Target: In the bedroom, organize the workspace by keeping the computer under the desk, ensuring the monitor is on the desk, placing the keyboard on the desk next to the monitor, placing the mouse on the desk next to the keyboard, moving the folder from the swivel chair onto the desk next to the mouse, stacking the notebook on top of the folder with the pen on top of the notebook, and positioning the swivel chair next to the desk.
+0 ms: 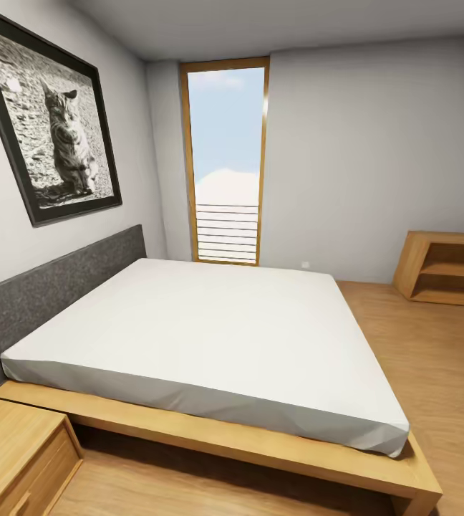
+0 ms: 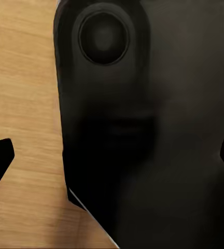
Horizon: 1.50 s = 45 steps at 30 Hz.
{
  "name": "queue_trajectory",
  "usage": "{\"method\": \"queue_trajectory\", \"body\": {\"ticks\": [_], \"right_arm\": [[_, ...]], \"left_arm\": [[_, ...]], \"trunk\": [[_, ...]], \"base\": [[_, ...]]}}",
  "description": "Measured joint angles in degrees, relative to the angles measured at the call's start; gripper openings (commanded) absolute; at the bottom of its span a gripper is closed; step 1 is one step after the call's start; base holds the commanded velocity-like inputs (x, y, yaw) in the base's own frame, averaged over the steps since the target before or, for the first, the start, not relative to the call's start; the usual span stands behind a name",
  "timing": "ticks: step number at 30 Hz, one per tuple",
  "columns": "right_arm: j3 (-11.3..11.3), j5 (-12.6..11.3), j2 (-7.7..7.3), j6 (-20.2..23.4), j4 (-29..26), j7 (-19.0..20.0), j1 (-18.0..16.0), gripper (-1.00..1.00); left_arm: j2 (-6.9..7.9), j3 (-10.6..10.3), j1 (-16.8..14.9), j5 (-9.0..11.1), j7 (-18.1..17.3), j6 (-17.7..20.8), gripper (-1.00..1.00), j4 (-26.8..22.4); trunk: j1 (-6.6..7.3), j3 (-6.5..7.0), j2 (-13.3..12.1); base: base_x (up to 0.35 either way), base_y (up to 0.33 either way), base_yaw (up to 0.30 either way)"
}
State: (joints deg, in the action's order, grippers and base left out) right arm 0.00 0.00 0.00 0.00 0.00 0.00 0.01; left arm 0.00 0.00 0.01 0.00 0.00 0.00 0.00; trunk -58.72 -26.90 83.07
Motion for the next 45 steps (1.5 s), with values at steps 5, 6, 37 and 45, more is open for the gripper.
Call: {"method": "queue_trajectory", "body": {"ticks": [5,6,37,45], "right_arm": [[0.09,0.09,1.21,0.98,-1.08,-0.24,-0.33,1.00],[0.08,0.09,1.22,0.98,-1.09,-0.24,-0.33,1.00],[0.15,-0.19,1.43,-9.08,-1.81,-0.24,-0.33,1.00],[0.14,-0.22,1.51,-31.09,-1.80,-0.24,-0.32,1.00]], "left_arm": [[-1.29,-0.22,0.31,-0.07,-0.50,-0.07,1.00,-1.11],[-1.61,-0.22,0.31,-0.07,-0.50,-0.07,1.00,-1.12],[-2.74,-0.06,0.31,0.08,-0.48,-0.08,1.00,-3.39],[-3.07,-0.01,0.29,0.08,-0.48,-0.10,1.00,-12.70]], "trunk": [[0.87,0.73,-1.60],[1.09,0.91,-2.00],[7.90,6.17,-14.44],[9.66,7.30,-17.65]], "base": [[0.000,0.000,0.000],[0.000,0.000,0.000],[0.000,0.000,-0.036],[0.000,0.000,-0.100]]}}
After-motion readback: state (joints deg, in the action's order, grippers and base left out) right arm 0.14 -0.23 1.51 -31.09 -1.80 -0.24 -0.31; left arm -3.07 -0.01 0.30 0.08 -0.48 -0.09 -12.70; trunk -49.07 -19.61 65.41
